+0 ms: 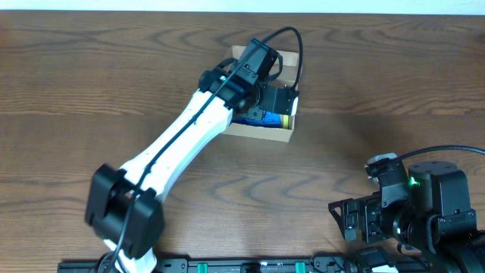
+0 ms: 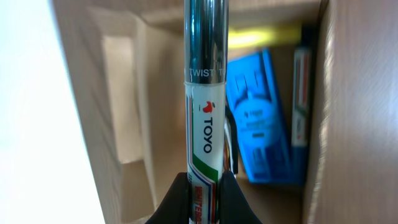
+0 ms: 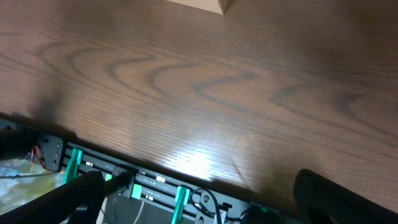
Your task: Pack container
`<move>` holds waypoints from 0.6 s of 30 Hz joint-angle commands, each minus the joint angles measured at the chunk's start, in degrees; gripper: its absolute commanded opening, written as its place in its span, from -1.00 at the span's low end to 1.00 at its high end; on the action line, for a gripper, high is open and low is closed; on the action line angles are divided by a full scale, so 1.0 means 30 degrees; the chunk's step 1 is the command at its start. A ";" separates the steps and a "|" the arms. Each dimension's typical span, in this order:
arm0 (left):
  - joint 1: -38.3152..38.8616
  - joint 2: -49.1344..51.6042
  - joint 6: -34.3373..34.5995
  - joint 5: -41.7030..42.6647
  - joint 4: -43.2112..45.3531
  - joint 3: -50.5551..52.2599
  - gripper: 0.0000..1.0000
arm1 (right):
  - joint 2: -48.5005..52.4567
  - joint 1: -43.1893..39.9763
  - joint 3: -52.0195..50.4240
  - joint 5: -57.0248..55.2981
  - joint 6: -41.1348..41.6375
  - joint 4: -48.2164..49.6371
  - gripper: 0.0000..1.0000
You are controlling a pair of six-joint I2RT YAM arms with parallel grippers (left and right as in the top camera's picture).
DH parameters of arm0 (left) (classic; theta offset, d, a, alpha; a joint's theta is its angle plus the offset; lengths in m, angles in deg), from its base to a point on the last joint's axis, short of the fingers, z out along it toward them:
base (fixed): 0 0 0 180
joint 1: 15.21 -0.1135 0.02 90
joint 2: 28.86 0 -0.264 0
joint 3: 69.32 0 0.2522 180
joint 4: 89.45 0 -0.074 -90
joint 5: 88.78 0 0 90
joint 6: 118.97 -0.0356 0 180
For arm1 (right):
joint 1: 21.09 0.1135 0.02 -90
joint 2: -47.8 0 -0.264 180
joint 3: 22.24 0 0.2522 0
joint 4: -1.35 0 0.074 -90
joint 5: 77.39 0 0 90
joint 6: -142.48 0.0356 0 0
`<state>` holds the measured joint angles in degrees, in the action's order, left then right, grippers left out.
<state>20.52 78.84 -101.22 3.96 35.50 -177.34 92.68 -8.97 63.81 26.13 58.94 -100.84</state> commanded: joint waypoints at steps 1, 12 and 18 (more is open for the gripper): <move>-0.0117 0.1093 -0.2076 -0.2055 -0.0015 0.0117 -0.88 | 0.0007 -0.0153 0.0219 0.0066 -0.0262 0.0044 0.98; -0.0233 0.2441 -0.1807 -0.2047 -0.0204 0.0117 -0.45 | 0.0007 -0.0153 0.0219 0.0066 -0.0262 0.0044 0.98; -0.0372 0.2419 -0.0109 -0.2120 0.0029 0.0109 0.58 | 0.0007 -0.0153 0.0219 0.0066 -0.0262 0.0044 0.99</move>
<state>20.06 85.39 -104.39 -1.98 35.69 -177.30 92.68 -8.97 63.81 26.11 58.94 -100.84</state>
